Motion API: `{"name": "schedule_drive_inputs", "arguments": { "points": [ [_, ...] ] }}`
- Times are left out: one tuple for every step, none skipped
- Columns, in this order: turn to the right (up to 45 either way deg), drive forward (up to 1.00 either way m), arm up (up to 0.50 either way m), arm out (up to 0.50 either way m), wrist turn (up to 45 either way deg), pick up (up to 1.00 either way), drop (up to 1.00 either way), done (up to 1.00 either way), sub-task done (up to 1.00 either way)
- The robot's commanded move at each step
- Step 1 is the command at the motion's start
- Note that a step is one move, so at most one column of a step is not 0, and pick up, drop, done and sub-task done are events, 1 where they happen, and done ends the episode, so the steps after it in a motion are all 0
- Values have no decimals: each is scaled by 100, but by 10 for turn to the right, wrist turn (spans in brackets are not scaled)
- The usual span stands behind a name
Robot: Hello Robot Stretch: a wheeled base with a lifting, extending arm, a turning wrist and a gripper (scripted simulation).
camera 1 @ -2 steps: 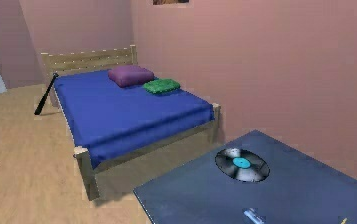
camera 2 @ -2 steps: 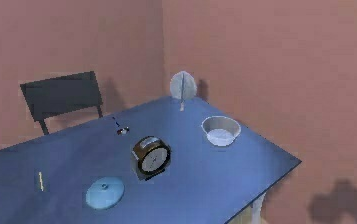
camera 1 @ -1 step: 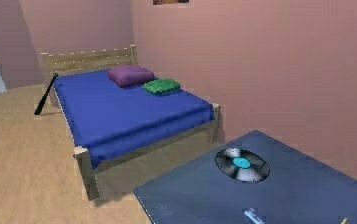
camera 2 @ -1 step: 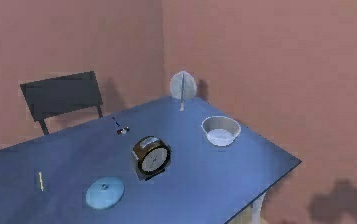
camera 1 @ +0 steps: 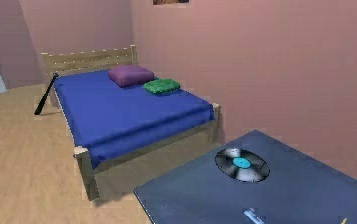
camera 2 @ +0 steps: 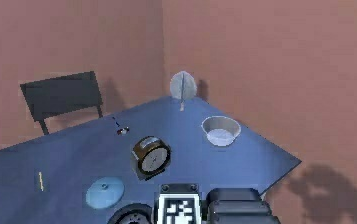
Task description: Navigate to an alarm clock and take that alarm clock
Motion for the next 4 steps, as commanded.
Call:
{"name": "schedule_drive_inputs", "arguments": {
  "points": [
    [0, 0, 0, 34, 0, 0, 0, 0, 0],
    [0, 0, 0, 0, 450, 0, 0, 0, 0],
    [0, 0, 0, 0, 450, 0, 0, 0, 0],
    [0, 0, 0, 0, 450, 0, 0, 0, 0]
  ]
}}
